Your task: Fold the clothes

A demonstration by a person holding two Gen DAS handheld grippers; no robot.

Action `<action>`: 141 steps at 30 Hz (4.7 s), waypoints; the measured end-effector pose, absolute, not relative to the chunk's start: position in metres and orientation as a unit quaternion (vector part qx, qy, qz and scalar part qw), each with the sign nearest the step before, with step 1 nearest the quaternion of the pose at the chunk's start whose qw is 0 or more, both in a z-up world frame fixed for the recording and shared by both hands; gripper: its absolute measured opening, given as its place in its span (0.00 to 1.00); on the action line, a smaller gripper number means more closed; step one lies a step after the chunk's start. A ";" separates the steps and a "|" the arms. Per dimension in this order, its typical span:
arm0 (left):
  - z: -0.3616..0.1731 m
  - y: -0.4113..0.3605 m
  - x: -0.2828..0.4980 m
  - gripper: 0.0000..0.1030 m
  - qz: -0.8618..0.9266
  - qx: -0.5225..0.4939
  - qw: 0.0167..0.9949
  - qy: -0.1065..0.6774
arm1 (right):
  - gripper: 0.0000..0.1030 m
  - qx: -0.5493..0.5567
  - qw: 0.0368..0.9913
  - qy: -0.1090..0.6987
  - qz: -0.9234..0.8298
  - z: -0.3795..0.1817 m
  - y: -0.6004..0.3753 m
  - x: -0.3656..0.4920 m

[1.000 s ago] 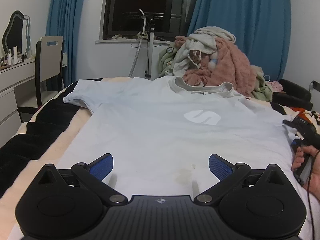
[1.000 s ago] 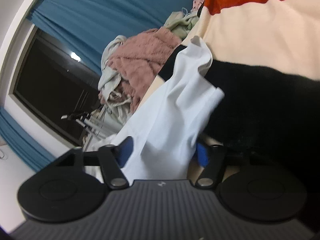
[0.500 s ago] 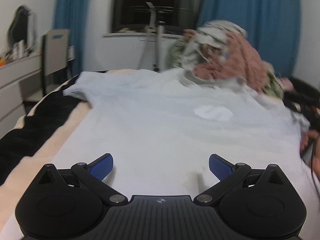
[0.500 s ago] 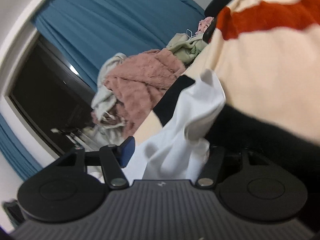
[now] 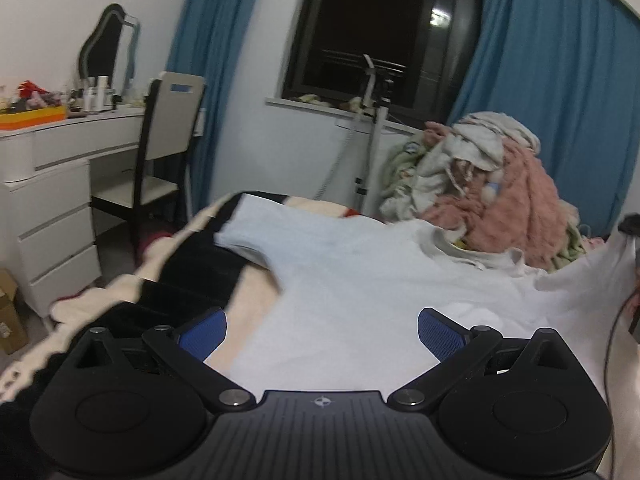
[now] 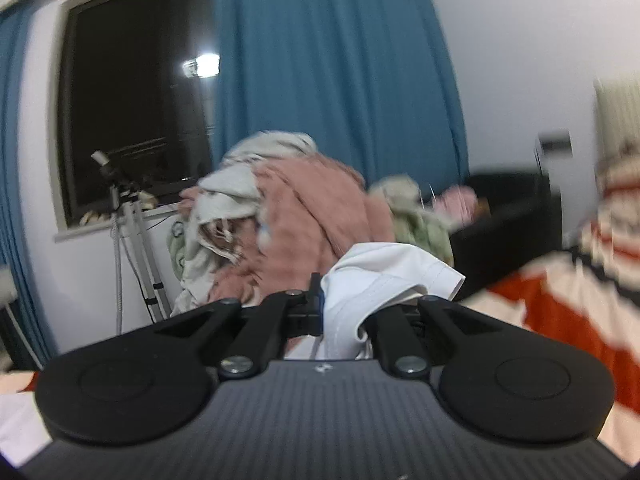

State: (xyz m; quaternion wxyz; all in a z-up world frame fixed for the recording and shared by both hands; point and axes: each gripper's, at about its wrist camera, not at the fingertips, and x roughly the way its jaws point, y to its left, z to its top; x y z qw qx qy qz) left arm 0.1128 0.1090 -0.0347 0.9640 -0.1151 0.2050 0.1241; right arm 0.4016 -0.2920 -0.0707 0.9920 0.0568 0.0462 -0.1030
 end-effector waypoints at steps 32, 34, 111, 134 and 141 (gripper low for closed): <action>-0.070 0.152 0.139 1.00 0.152 -0.113 0.955 0.230 | 0.89 0.073 0.983 0.145 0.085 -0.102 -0.092 0.379; -0.062 0.145 0.131 1.00 0.146 -0.105 0.958 0.222 | 0.89 0.078 0.985 0.128 0.082 -0.088 -0.108 0.344; -0.086 0.029 -0.061 0.01 -0.103 -0.183 0.875 0.436 | 0.89 0.183 0.978 0.097 0.002 -0.078 -0.317 0.028; 0.004 -0.020 -0.019 0.97 -0.117 0.023 0.956 0.267 | 0.89 0.109 0.983 0.135 0.061 -0.095 -0.249 0.030; -0.006 -0.021 0.018 1.00 -0.109 0.018 0.967 0.229 | 0.89 0.106 0.985 0.119 0.057 -0.099 -0.244 0.032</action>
